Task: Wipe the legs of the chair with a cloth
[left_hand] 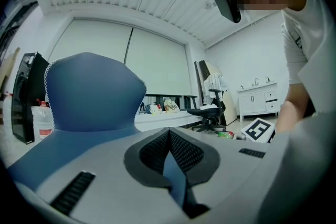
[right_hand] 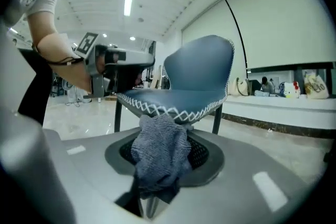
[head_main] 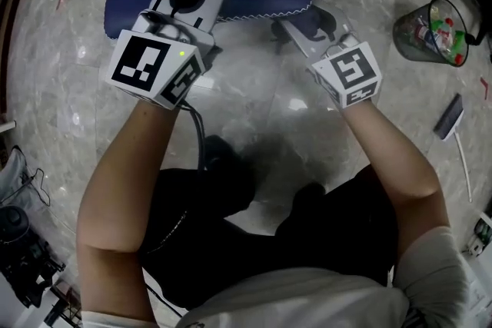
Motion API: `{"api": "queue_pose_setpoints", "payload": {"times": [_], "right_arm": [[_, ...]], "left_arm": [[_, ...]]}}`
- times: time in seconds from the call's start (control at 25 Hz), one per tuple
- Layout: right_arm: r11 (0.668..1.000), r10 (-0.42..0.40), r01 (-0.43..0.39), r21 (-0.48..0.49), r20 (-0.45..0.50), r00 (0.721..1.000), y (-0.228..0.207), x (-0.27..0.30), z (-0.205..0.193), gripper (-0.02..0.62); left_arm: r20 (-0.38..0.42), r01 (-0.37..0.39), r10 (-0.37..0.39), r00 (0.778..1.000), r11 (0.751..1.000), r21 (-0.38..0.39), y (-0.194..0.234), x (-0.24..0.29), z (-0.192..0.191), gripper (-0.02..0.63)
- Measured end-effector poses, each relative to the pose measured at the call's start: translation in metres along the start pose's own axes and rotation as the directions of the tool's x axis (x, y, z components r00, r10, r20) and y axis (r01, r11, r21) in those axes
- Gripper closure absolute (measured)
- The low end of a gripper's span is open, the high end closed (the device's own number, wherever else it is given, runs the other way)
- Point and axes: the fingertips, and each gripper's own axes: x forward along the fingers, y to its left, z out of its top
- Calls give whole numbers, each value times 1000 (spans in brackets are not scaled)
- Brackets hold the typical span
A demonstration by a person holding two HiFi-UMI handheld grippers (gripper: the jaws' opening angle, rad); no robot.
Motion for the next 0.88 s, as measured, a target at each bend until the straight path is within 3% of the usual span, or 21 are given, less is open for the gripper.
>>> {"api": "queue_pose_setpoints", "payload": {"times": [0.08,0.2,0.4,0.64,0.76,0.88], "right_arm": [[1000,-11,10,13,23,1000,-3,1,5,448],[1000,-16,16,27,-1,1000,0,10,-26,449],[998,5,4,60,-145,989,10,25,-106,448],[980,66,18,197,-411,909,28,43,-226,449],[984,65,16,175,-446,893,29,46,-235,449],[994,37,11,107,-431,901,25,44,-208,448]], "left_arm": [[0,-3,3,1000,1000,2,1,1,1,601],[2,1,-1,1000,1000,2,-1,1,2,600],[17,6,-6,1000,1000,-1,-2,1,2,600],[13,14,-14,1000,1000,-1,-1,1,1,600],[9,20,-20,1000,1000,4,-4,0,-1,600],[7,16,-16,1000,1000,12,-4,1,0,600]]}}
